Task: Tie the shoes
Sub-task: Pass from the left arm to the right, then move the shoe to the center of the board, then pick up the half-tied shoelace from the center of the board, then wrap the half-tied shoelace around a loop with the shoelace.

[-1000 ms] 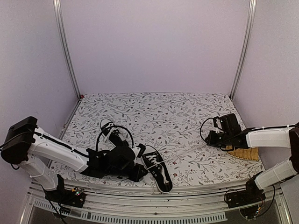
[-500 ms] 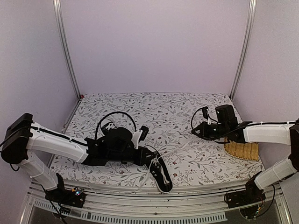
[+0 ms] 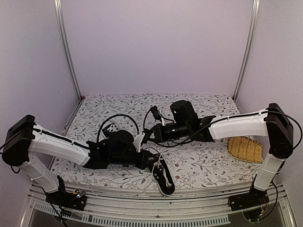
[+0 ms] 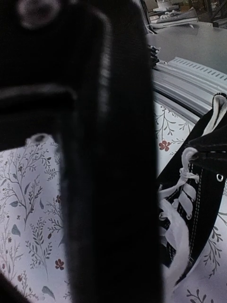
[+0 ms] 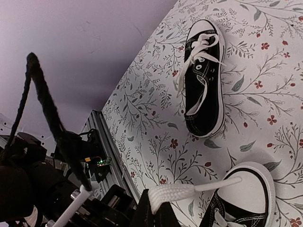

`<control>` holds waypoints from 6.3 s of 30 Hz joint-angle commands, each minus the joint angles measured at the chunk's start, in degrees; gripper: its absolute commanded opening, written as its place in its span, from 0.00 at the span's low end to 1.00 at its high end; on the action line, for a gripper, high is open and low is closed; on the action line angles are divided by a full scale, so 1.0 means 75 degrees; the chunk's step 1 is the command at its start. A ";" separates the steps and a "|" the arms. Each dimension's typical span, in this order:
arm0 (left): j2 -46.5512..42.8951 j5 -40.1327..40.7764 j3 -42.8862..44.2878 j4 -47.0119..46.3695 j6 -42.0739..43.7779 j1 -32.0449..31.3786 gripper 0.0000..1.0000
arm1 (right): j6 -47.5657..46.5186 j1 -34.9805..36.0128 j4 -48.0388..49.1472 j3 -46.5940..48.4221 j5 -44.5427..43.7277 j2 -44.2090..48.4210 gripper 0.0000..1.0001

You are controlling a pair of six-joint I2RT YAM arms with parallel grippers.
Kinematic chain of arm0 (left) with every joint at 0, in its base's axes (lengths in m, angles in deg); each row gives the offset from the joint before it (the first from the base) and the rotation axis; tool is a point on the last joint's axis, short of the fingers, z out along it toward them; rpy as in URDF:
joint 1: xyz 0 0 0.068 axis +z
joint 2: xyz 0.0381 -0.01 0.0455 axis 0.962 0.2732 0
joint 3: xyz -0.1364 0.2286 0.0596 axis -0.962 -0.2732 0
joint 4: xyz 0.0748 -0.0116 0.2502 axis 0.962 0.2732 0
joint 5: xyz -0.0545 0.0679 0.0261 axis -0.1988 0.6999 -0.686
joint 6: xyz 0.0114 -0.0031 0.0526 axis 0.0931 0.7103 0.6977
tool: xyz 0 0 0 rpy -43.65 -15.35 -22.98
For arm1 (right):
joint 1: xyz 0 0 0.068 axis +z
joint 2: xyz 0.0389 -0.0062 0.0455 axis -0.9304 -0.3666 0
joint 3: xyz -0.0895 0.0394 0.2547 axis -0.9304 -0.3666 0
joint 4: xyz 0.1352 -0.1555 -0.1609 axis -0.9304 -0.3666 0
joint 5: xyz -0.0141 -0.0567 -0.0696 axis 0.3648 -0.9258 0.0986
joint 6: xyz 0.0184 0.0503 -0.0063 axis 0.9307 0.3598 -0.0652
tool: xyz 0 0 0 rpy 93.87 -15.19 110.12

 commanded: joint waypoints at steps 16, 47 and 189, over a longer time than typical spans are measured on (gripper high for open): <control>-0.0427 0.0208 -0.0610 -0.0788 -0.0309 0.0047 0.00 | -0.0409 -0.0054 -0.0206 -0.1032 -0.0478 0.1474 0.65; -0.0175 -0.0504 -0.0017 0.0032 -0.1423 0.0422 0.00 | -0.3111 0.1815 0.2632 -0.3583 -0.3325 0.1386 0.75; 0.0553 0.2433 0.0794 0.0775 -0.1451 -0.1812 0.00 | -0.0340 0.0051 0.1475 -0.2147 -0.2083 0.0396 0.02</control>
